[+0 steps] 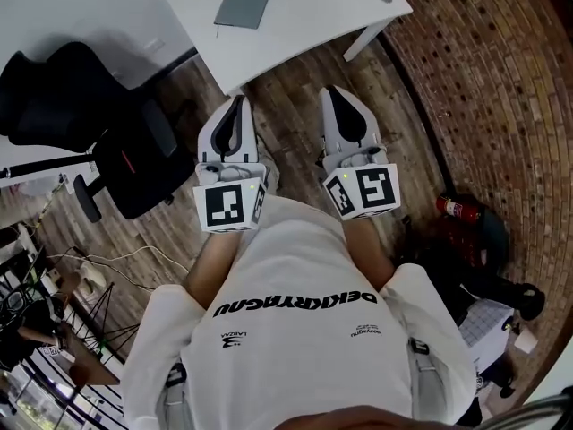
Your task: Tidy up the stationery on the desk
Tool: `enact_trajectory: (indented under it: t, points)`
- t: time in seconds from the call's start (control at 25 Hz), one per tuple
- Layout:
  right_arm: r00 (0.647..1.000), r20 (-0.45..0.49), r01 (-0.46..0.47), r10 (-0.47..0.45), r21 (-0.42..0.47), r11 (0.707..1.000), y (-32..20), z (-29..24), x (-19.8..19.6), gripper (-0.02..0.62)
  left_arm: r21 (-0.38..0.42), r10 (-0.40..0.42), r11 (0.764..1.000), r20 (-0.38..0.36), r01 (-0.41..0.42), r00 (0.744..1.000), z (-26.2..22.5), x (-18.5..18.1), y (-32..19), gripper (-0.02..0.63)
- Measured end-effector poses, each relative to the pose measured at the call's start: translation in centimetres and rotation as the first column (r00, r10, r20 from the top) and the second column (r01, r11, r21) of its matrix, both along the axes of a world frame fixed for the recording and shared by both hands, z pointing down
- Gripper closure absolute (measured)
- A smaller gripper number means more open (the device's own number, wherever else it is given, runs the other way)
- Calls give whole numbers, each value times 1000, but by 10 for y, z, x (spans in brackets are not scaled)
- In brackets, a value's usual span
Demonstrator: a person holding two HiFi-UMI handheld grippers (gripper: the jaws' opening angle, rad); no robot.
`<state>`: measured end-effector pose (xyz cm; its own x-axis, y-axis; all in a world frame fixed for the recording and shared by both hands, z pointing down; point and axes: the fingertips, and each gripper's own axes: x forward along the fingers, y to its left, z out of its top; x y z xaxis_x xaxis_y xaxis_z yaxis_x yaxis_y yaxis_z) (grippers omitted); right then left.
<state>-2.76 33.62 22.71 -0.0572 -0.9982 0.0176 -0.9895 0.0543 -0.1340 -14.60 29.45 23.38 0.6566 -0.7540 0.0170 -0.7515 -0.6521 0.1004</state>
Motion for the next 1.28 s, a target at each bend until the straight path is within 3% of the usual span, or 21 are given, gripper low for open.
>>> enact_trajectory:
  t: [0.32, 0.52, 1.0, 1.28]
  points:
    - [1000, -2, 0, 0, -35, 999, -145, -8, 21, 601, -28, 24, 999, 3, -24, 1000, -8, 27, -142, 607]
    - [1000, 4, 8, -8, -64, 998, -206, -1, 28, 601, -57, 23, 998, 9, -23, 1000, 2, 35, -199, 607]
    - [989, 39, 147, -143, -126, 981, -305, 27, 72, 601, -110, -89, 989, 89, 99, 992, 42, 77, -279, 607]
    - [967, 112, 251, -231, -229, 941, -359, 69, 102, 601, -200, -181, 958, 134, 205, 974, 78, 106, -323, 607]
